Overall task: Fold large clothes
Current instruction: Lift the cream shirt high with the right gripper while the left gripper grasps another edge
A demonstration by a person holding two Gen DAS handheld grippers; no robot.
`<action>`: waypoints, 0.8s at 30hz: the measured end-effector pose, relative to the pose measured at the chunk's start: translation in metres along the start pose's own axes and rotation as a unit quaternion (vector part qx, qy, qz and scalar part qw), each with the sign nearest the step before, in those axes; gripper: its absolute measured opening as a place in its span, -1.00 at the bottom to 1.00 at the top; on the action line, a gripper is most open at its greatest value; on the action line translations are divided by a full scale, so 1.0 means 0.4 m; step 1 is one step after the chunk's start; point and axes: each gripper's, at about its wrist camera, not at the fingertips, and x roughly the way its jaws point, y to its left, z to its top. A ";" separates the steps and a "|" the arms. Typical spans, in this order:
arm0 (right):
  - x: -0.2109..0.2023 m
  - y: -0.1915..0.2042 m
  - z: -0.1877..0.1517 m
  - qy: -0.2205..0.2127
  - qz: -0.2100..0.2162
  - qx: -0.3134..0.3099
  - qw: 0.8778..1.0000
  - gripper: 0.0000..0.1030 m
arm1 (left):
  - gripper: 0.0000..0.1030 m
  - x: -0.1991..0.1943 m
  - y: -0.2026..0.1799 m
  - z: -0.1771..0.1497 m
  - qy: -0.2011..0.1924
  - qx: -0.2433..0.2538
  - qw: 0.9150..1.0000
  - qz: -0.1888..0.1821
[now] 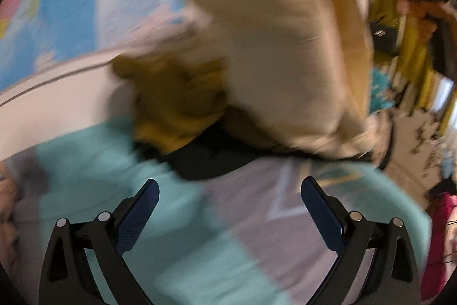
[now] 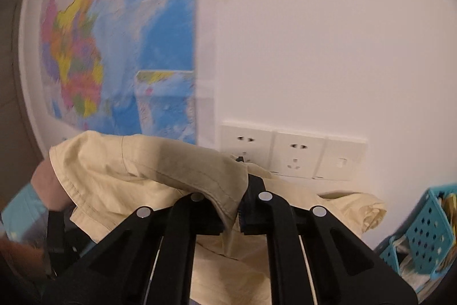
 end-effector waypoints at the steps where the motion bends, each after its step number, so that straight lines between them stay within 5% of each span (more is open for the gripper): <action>1: -0.005 -0.005 -0.002 0.000 0.003 0.004 1.000 -0.87 | 0.87 0.006 -0.029 0.012 -0.014 0.012 1.000 -0.009; 3: -0.016 -0.015 -0.010 -0.004 0.010 0.015 1.000 -0.87 | 0.87 0.037 -0.082 0.047 -0.037 0.048 0.998 0.004; 8: -0.091 -0.071 -0.018 -0.030 0.010 0.047 0.998 -0.88 | 0.86 0.153 -0.069 0.115 -0.033 0.032 0.999 0.013; 10: -0.132 -0.094 -0.015 -0.043 0.008 0.059 0.997 -0.88 | 0.51 0.161 -0.070 0.148 -0.047 0.017 0.998 -0.041; 12: -0.175 -0.112 -0.006 -0.055 0.003 0.066 0.996 -0.89 | -0.68 0.154 -0.101 0.181 -0.059 0.034 0.996 -0.058; 13: -0.198 -0.116 0.000 -0.061 0.000 0.068 0.996 -0.89 | -0.91 0.145 -0.117 0.197 -0.065 0.043 0.994 -0.071; 18: -0.369 -0.124 0.067 -0.119 -0.023 0.063 0.991 -0.91 | -0.97 0.020 -0.206 0.301 -0.134 0.075 0.984 -0.086; 20: -0.456 -0.108 0.103 -0.152 -0.029 0.048 0.987 -0.91 | -0.96 -0.065 -0.222 0.337 -0.173 0.078 0.977 -0.095; 22: -0.529 -0.083 0.132 -0.176 -0.031 0.030 0.983 -0.92 | -0.58 -0.129 -0.220 0.345 -0.201 0.077 0.971 -0.105; 23: -0.558 -0.071 0.141 -0.184 -0.032 0.025 0.982 -0.92 | 0.44 -0.161 -0.209 0.336 -0.203 0.078 0.969 -0.117; 24: -0.591 -0.053 0.151 -0.192 -0.030 0.015 0.981 -0.92 | 0.82 -0.187 -0.203 0.323 -0.213 0.082 0.964 -0.139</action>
